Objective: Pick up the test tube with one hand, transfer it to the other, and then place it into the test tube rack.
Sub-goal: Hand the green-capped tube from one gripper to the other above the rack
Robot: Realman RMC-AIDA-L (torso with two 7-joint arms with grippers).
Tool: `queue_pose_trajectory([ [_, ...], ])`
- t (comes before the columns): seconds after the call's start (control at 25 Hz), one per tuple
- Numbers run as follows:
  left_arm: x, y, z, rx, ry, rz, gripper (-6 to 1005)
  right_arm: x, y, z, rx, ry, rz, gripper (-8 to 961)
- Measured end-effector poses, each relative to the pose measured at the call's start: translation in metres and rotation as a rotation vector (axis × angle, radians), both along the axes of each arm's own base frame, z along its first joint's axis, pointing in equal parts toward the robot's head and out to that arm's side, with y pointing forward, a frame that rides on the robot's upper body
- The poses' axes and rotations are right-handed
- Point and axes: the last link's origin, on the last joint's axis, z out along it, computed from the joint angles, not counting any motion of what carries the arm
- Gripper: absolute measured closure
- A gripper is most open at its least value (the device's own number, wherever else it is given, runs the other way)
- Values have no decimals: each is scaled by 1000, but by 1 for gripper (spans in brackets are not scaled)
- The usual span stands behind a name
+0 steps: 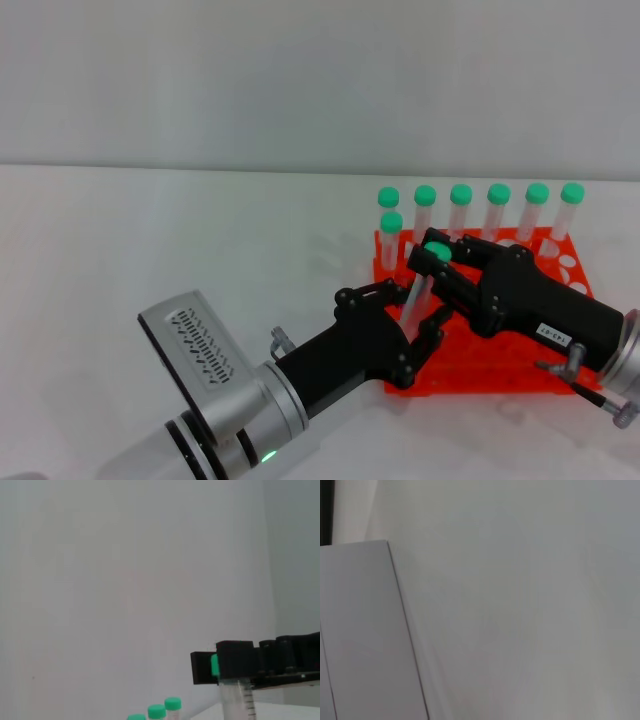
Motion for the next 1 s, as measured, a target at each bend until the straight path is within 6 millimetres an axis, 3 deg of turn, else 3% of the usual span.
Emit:
queue_pose_trajectory([
  [0.16,-1,-1,0,0,0,2,776,1,2,-1,4,-8,-12,685],
  [0.36,-1,-1,0,1,-2,5,560,1,2,-2,9,-14,-12,687],
  [0.6,-1,0,1,3,-2,7,450,1,4,0,24,-9,-15,688],
  [1.0,-24,-4,12,73,-7,91,418,2,23,14,167,-2,-71,687],
])
